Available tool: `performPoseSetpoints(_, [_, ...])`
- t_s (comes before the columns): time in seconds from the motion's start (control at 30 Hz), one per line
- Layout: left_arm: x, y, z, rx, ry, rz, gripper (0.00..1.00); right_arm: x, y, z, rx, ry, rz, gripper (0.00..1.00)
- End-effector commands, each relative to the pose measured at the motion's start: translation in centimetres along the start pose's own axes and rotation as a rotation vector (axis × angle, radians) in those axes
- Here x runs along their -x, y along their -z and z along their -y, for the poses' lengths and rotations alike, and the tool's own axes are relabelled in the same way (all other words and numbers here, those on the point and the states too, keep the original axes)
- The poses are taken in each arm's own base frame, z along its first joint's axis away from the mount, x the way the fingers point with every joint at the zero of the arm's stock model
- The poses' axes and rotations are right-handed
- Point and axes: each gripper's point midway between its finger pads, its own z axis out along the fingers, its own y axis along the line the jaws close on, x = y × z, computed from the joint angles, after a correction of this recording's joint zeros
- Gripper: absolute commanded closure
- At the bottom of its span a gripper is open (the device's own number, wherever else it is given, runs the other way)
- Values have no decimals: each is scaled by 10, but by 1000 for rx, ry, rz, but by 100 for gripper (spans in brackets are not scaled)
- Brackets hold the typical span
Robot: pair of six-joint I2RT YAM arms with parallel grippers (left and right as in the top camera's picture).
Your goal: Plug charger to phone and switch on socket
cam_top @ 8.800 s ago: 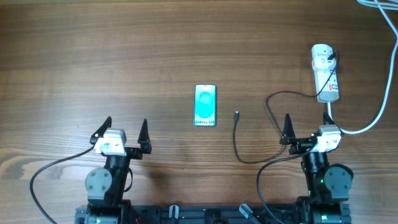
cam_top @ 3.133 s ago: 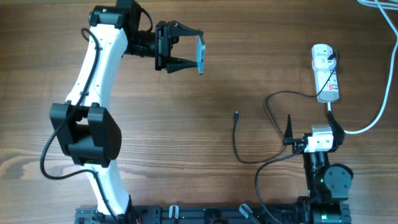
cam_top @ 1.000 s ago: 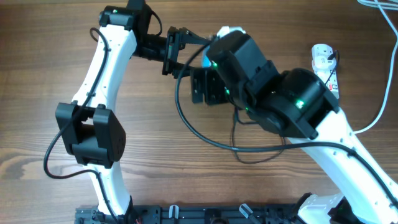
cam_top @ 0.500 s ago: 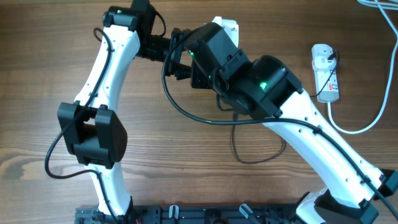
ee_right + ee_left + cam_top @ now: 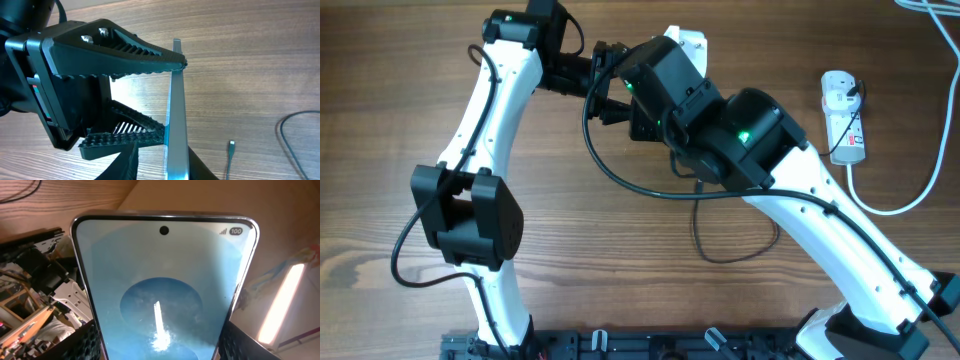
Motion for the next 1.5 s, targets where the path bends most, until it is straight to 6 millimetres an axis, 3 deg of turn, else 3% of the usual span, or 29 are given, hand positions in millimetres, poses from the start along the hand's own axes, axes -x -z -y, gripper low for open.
performPoseSetpoints(0.0, [-18,4,15,-43,-13,-29,37,9,5,2,-7,-9,35,79])
performPoseSetpoints(0.23, [-18,4,15,-45,-13,-32,33,11,5,1,-5,-29,41,95])
performPoseSetpoints(0.3, [-18,4,15,-45,-13,-32,29,11,5,1,-4,-84,42,95])
performPoseSetpoints(0.37, [-18,4,15,-45,-14,-32,3,14,6,-1,9,-150,54,96])
performPoseSetpoints(0.4, [-18,4,15,-45,-14,-31,0,18,7,-2,17,-212,68,96])
performPoseSetpoints(0.53, [-18,4,15,-45,-14,-31,0,33,16,19,9,-777,128,96])
performPoseSetpoints(0.63, [-18,4,15,-45,-13,-31,1,29,19,14,55,-1142,84,95])
performPoseSetpoints(0.87, [-18,4,15,-44,58,-33,46,23,18,6,76,-1320,21,95])
performPoseSetpoints(0.97, [-18,4,15,-44,58,-33,53,22,18,5,80,-1392,7,95])
performPoseSetpoints(1.03, [-18,4,15,-44,62,-34,53,22,18,4,84,-1393,8,96])
performPoseSetpoints(1.23, [-18,4,15,-44,62,-34,71,25,18,2,100,-1397,11,95])
performPoseSetpoints(1.47, [-18,4,15,-44,62,-33,82,25,18,1,100,-1393,7,95])
